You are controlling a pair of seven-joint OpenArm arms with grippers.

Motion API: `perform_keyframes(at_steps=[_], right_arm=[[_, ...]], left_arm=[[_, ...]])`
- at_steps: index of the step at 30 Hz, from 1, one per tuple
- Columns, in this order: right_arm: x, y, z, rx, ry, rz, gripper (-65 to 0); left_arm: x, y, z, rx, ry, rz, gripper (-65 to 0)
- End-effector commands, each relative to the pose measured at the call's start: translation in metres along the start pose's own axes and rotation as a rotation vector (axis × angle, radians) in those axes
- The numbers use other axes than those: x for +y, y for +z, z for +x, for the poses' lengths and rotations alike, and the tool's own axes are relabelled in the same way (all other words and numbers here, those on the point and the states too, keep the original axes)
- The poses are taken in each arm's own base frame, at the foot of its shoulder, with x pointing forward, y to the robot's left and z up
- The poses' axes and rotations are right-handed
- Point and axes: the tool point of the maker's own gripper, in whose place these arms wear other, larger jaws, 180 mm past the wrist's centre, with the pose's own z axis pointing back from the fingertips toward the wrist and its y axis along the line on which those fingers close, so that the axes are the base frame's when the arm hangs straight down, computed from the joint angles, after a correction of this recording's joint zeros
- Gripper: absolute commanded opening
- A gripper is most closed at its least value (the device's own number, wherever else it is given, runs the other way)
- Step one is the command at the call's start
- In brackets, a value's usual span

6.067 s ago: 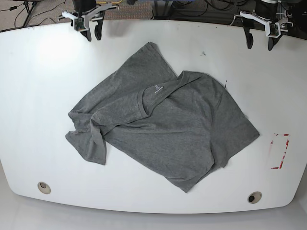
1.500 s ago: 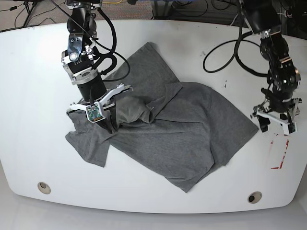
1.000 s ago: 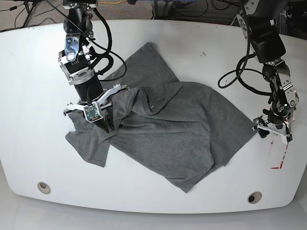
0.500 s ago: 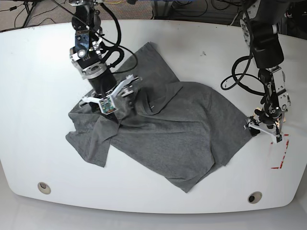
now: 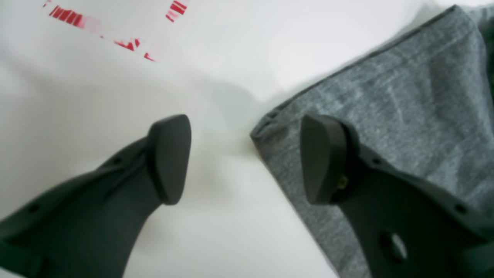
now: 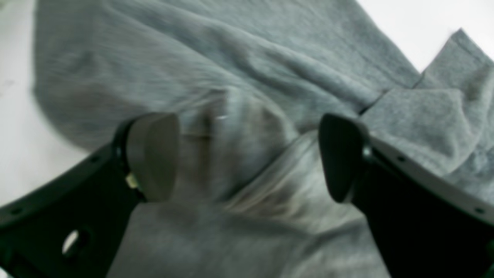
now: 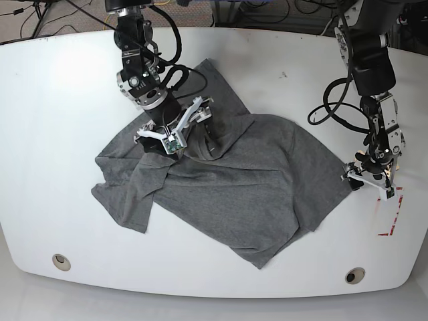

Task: Layout the t-shirt on the table in an organized manner, then fold the t-shirt properly
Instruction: 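Move the left gripper to the shirt's hem corner and grasp it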

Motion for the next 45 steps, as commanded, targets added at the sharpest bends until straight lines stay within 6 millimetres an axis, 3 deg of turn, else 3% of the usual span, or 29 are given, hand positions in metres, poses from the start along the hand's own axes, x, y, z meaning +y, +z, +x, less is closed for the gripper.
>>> perform_keyframes(at_steps=[1,15,18,22,26,28,34,42,45], right_arm=[[-0.009,-0.009,0.003,-0.012,0.006,0.001,-13.2],[-0.015,-0.024,-0.023,0.064,-0.01,0.01,-13.5],[-0.017,-0.026,-0.024,0.061,-0.013,0.01,-17.1],[-0.017,-0.026,-0.021,0.037,-0.013,0.01,-34.1],[-0.018,-0.026,-0.021,0.037,-0.013,0.008,-58.8],[-0.018,-0.024,-0.016,0.026,-0.009,0.007,-65.0],[-0.012,-0.013,-0.003,-0.017,0.005,0.008,-61.0],[-0.006,0.001,0.015,-0.069,0.024,0.007,-61.2],[-0.005,0.005,0.02,-0.085,0.03,0.006,-61.2]], left_arm=[[0.001,0.003,0.028,-0.066,-0.005,-0.004,-22.8],[0.003,0.003,0.027,-0.064,-0.01,0.0,-22.8],[0.003,0.003,0.027,-0.064,-0.01,0.0,-22.8],[0.003,0.003,0.027,-0.064,-0.01,0.0,-22.8],[0.001,0.002,0.026,-0.062,-0.006,-0.003,-22.8],[0.0,0.002,0.026,-0.061,-0.006,-0.004,-22.8],[-0.009,0.001,0.023,-0.058,0.003,-0.02,-22.5],[-0.015,0.0,0.034,-0.076,0.009,-0.031,-10.1],[-0.016,0.0,0.035,-0.077,0.01,-0.032,-9.2]])
